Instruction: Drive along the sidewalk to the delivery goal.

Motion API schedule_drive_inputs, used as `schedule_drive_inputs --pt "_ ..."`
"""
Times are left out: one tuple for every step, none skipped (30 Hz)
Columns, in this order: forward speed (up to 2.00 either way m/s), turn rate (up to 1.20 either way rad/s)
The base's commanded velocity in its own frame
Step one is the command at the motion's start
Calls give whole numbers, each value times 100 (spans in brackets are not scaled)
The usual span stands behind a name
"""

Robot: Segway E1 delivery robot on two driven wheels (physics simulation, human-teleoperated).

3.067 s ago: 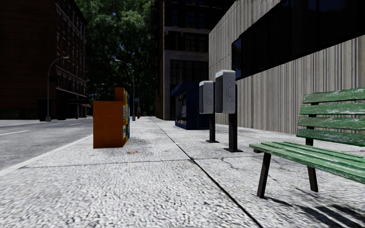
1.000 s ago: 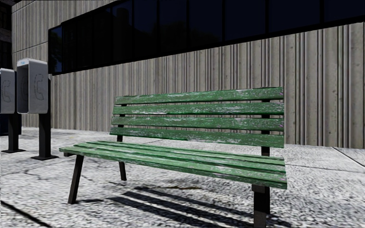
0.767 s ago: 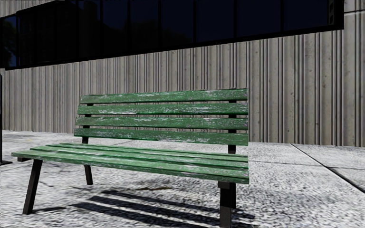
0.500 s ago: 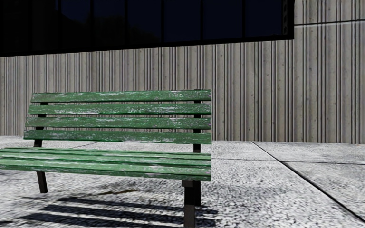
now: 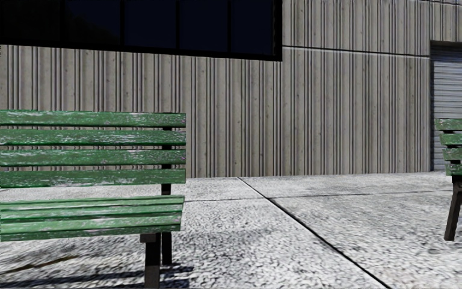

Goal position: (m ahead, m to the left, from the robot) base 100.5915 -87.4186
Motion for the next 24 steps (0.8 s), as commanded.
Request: schedule_drive_inputs --pt "0 -76" --pt "0 -76" --pt "0 -76" --pt "0 -76" --pt "0 -76" --pt "0 -76" --pt "0 -76" --pt "0 -76" --pt "0 -76" --pt "0 -76" --pt "0 -76" --pt "0 -76" --pt "0 -76" --pt "0 -76" --pt "0 -76" --pt "0 -76" --pt "0 -76" --pt "0 -76" --pt "0 -76" --pt "0 -76" --pt "0 -76" --pt "0 -76" --pt "0 -76" --pt "0 -76"
